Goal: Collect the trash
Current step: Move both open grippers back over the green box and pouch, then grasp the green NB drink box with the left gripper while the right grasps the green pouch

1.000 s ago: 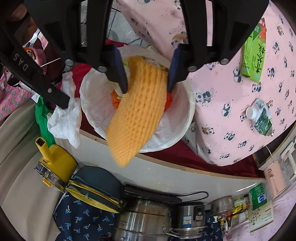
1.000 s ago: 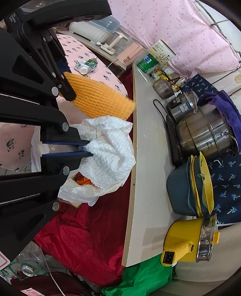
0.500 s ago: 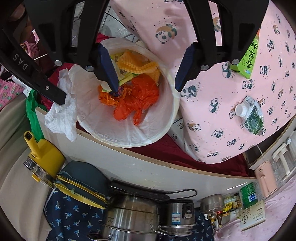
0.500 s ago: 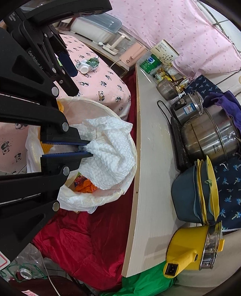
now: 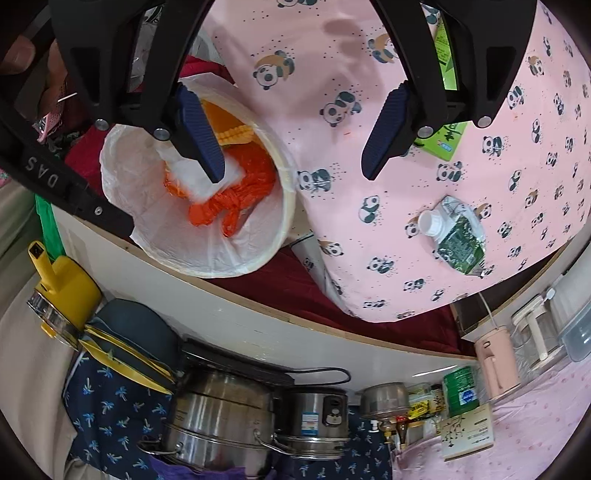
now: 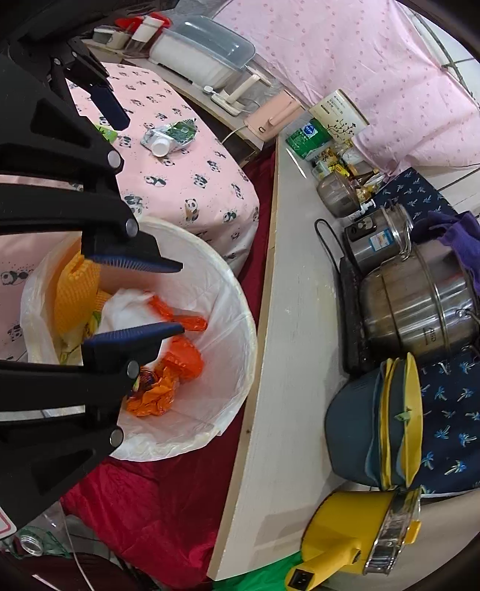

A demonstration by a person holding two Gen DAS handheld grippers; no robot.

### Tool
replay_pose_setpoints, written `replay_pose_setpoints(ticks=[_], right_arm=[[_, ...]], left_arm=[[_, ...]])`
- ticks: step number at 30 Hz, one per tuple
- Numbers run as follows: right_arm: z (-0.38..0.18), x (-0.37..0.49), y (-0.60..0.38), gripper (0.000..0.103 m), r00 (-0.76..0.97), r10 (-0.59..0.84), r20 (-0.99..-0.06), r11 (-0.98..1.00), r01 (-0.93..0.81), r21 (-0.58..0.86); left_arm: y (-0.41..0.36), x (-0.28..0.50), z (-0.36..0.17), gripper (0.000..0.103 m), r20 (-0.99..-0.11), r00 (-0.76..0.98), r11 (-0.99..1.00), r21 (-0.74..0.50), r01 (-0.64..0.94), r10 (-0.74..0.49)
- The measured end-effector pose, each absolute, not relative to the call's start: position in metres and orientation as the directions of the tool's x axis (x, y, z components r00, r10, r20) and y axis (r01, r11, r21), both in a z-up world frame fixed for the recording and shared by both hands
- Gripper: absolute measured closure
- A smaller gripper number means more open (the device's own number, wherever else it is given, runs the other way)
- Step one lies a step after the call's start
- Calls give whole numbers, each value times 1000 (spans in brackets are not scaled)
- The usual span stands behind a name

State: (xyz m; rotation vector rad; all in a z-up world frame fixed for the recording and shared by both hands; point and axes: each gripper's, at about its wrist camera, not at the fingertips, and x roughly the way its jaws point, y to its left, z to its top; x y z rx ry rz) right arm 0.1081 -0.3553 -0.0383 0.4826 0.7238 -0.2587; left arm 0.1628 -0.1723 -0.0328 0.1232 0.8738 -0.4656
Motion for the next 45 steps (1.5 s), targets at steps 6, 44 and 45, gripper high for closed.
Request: replay_pose_setpoints(ticks=[6,44,45], right_arm=[[-29,104,-339,71,740,-46,-671,870,360,337],[-53,125,-195,67,671,122,-732,952,129,277],[-54,125,-194,67,669,122,-733,953,128,275]], left_arm=[[-149,160,-32,20,-756,572,911,-76,406,-318],[-19,141,-119,41,-869,461,953,-37,301,-179],[-18,141,-118,45,-868,460,952,-46,303,-188]])
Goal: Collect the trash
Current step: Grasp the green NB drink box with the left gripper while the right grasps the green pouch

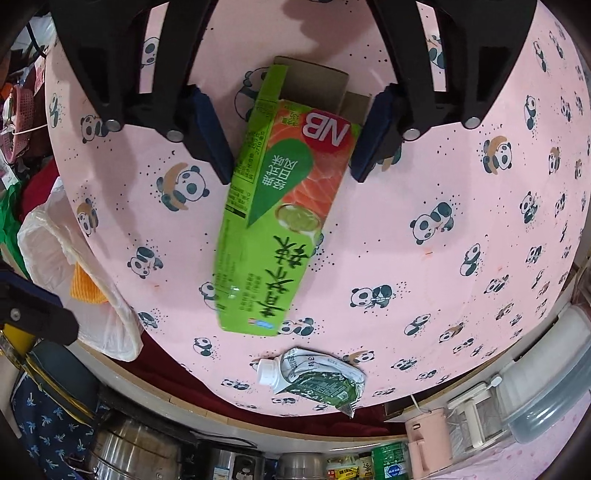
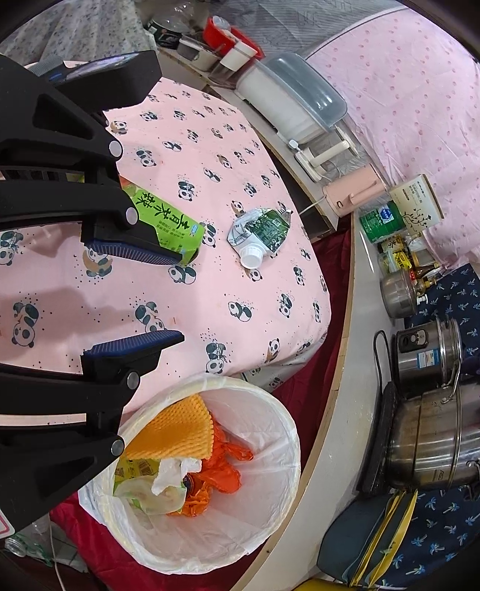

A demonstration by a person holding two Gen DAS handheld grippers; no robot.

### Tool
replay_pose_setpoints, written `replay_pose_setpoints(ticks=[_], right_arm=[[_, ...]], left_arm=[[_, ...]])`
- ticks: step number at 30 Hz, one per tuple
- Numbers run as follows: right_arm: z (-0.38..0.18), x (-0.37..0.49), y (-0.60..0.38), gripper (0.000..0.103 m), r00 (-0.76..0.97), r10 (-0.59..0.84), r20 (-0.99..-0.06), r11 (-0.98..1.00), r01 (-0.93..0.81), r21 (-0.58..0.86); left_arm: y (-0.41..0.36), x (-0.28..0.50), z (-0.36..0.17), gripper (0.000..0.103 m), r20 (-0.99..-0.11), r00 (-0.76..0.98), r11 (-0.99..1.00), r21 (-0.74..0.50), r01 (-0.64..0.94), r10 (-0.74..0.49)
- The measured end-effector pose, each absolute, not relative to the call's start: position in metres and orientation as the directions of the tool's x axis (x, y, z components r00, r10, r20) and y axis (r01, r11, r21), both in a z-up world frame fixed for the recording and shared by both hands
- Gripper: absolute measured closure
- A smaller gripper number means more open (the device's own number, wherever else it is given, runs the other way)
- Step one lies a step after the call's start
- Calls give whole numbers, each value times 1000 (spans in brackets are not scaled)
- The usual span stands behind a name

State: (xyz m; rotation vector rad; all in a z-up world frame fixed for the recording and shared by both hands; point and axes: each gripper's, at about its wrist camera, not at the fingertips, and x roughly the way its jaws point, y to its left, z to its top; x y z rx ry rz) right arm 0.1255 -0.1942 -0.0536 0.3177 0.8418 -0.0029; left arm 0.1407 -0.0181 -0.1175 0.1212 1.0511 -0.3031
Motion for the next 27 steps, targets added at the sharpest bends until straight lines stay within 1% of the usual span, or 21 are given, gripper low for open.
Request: replay_pose_setpoints(ticks=[1,3,7,18,27], right_arm=[[-55,127,-193,67,666,124,-735,953,126,275],[-56,129,-190,67,662,127,-738,954,123,274],[-59,134,-184,67,656,132,-743,956,115,271],[-62,176,-165,67,647,170,-743,957,71,280],[-75,243,-149,67,628,206,-750,950,54,306]], left_arm=[[-17,141,-116,48,-866,458,951,-58,304,-199],[-16,141,-114,50,-865,451,948,-82,307,-221],[-10,142,-106,51,-852,463,948,-111,298,-245],[19,166,-74,52,-808,537,966,-150,212,-244],[52,202,-57,52,-781,582,974,-173,145,-225]])
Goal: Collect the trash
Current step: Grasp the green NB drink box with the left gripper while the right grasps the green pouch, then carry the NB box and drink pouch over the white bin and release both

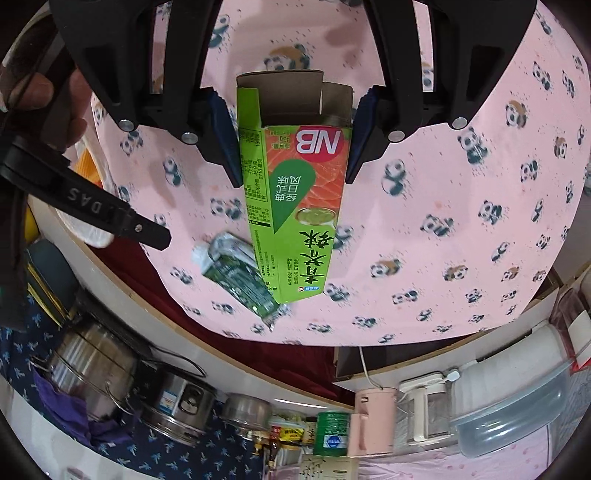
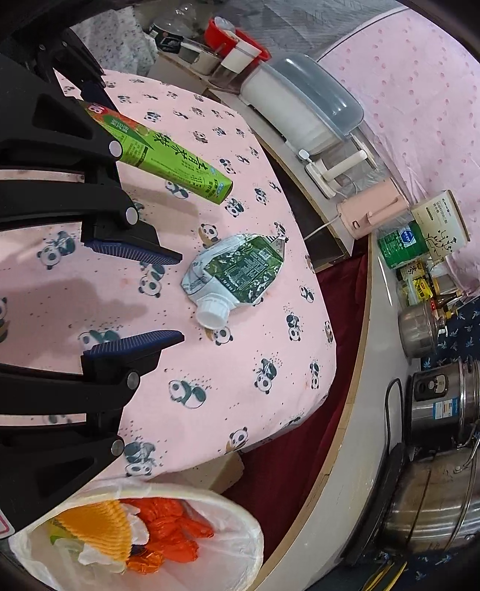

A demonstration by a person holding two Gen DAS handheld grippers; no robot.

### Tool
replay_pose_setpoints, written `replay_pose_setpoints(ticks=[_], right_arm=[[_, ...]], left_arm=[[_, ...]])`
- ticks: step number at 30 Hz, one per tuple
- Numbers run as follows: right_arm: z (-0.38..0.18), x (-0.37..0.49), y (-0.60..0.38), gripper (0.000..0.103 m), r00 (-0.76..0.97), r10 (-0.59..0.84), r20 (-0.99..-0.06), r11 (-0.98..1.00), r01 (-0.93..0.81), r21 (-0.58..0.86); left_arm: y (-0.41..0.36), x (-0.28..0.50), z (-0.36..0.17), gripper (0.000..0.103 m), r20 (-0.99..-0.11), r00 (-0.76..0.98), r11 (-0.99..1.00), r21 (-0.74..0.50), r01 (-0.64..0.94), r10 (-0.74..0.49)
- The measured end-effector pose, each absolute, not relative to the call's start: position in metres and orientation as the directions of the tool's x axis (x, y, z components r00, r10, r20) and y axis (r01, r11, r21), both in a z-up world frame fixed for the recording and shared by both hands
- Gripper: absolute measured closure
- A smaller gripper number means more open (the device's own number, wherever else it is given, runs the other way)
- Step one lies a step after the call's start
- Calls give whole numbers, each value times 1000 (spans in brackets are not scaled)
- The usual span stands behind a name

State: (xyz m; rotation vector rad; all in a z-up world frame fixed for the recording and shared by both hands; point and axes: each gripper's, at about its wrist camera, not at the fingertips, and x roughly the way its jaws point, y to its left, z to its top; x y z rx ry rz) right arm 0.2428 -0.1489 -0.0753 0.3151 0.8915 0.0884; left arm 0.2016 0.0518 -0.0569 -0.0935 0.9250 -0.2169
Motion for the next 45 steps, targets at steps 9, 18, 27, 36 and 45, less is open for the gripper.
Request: replay_pose_setpoints(ticks=[9,18,27,36,45], right_arm=[[-98,289,-146,67,611,230,-758,933,84,351],[-117,312,-147,56,601,206,-772,931,123,344],[-127,316,-146,57,591,235,-772,915,133,380],[-100,287,-154,57,651,199,-732,921,132,368],[-69,237,-186,57,699,165,-696,911,163,379]], left_arm=[[66,235,-53,52,-771,601,977,-182,109,-211],[65,253,-62,52,-776,592,975,-198,99,-218],[62,255,-69,52,-785,581,975,-197,98,-217],[48,243,-60,52,-776,585,972,-198,124,-233],[12,216,-33,52,-746,607,961,-195,194,-274]])
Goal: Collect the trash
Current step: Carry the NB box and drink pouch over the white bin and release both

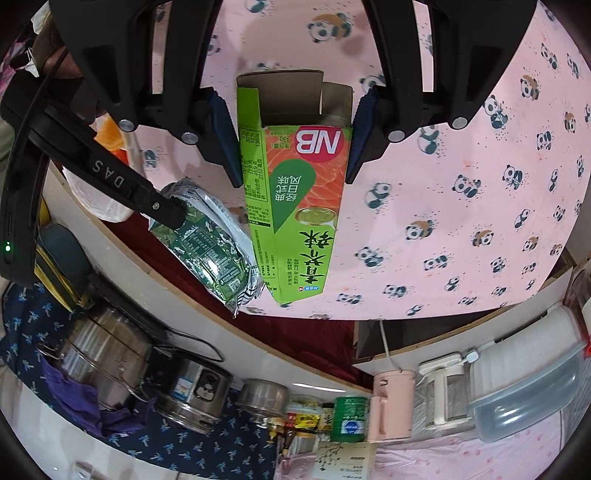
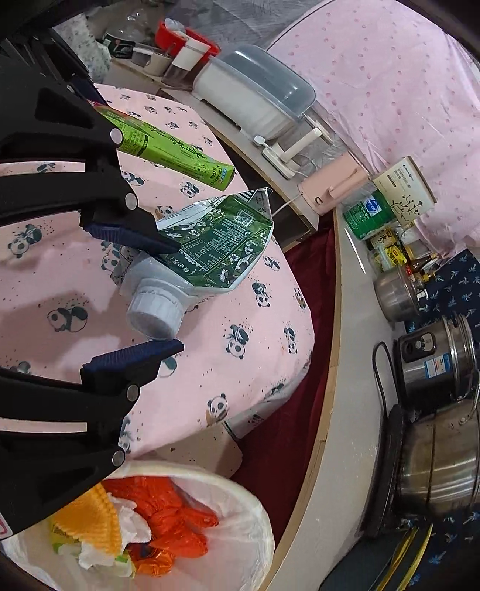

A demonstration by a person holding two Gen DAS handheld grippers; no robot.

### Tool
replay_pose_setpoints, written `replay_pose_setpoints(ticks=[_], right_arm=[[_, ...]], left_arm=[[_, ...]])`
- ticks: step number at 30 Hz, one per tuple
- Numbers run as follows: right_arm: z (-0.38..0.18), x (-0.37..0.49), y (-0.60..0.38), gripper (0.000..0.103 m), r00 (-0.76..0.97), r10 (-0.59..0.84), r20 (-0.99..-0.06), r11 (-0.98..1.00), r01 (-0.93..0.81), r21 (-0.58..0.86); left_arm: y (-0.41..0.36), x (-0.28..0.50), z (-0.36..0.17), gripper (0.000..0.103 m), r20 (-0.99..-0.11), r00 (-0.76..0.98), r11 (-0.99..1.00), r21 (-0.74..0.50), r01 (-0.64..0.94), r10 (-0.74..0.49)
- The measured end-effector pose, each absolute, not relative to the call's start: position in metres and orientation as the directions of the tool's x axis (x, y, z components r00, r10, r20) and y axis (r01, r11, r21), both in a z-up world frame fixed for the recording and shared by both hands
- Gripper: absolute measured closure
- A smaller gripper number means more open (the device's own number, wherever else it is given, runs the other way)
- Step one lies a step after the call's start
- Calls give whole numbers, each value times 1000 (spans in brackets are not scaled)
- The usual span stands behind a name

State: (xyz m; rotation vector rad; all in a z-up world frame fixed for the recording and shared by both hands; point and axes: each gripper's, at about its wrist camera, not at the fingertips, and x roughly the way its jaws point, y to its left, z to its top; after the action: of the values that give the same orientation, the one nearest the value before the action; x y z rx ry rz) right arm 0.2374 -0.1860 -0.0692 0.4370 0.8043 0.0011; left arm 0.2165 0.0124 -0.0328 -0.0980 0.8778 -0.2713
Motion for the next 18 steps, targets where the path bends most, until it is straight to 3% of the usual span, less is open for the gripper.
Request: replay_pose_setpoints(ticks=[18], right_arm=[[-35,92,-321,57,766,-50,-640,852,367,373]], left_arm=[[-131,142,-4,52,-717,554,873,-158,462,-423]])
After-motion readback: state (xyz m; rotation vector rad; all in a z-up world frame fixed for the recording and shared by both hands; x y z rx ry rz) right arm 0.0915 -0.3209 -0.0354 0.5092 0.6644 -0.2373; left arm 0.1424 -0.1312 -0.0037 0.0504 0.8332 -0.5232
